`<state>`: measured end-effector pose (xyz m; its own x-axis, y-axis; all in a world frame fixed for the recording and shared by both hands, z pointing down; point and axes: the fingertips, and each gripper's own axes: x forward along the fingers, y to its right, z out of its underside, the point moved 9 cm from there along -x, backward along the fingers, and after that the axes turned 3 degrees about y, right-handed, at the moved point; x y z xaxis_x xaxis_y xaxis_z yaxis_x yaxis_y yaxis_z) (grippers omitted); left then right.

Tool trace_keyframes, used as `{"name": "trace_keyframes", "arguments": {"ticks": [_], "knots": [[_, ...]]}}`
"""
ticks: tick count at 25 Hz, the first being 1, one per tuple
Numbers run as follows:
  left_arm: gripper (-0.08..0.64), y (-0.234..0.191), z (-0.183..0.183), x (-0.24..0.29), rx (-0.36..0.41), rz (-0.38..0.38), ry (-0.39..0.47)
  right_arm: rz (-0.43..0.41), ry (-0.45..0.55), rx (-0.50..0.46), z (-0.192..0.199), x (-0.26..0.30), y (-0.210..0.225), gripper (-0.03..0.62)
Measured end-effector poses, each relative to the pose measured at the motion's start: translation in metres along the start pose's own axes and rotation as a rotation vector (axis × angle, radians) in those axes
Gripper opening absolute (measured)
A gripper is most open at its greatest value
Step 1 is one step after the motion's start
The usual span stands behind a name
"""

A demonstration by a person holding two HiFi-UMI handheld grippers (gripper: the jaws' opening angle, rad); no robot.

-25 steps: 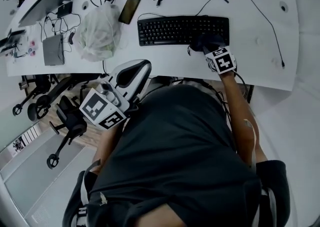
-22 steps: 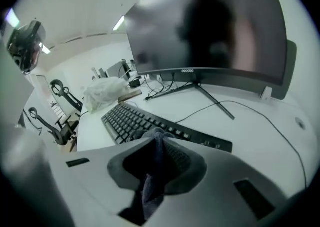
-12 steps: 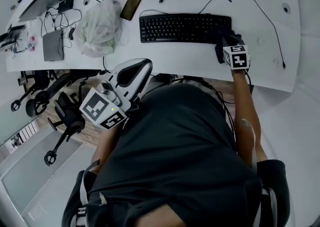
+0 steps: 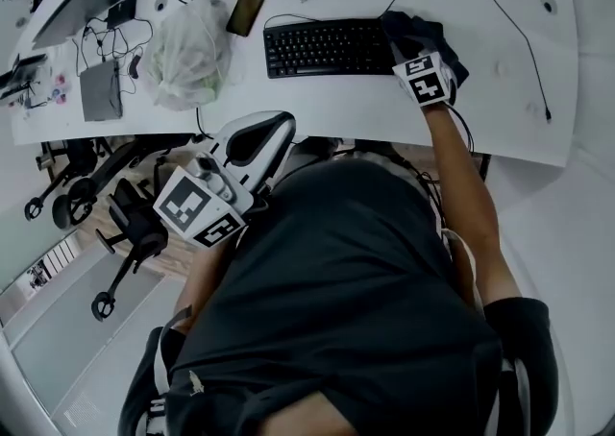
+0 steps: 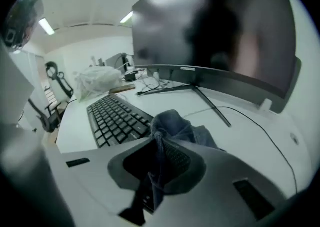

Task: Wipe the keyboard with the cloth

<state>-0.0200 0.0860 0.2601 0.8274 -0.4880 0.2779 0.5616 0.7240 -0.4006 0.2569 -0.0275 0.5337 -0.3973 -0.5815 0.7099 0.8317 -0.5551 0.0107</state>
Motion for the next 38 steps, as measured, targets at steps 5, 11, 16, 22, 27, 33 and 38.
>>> {"name": "trace_keyframes", "arguments": {"ticks": [5, 11, 16, 22, 27, 33, 38], "knots": [[0.005, -0.010, 0.005, -0.013, -0.042, -0.036, 0.024, 0.322, -0.088, 0.184, 0.035, -0.049, 0.075, 0.041], [0.005, -0.014, 0.009, -0.008, -0.081, -0.021, 0.026, -0.049, 0.047, 0.030, -0.033, 0.007, -0.015, 0.041], [0.005, -0.014, 0.010, -0.014, -0.057, -0.039, 0.010, 0.028, -0.022, 0.072, -0.007, 0.007, 0.015, 0.041], [0.005, -0.032, 0.013, -0.028, -0.152, -0.050, 0.050, 0.257, -0.056, 0.149, -0.007, -0.032, 0.043, 0.041], [0.005, -0.035, 0.016, -0.030, -0.132, -0.029, 0.044, -0.077, 0.012, -0.001, -0.058, 0.036, -0.050, 0.041], [0.005, -0.059, 0.015, -0.063, -0.167, -0.045, 0.065, 0.195, -0.146, 0.127, -0.009, -0.005, 0.019, 0.041], [0.005, -0.085, 0.017, -0.087, -0.218, -0.044, 0.088, 0.201, -0.072, 0.152, -0.035, -0.002, -0.011, 0.041]]}}
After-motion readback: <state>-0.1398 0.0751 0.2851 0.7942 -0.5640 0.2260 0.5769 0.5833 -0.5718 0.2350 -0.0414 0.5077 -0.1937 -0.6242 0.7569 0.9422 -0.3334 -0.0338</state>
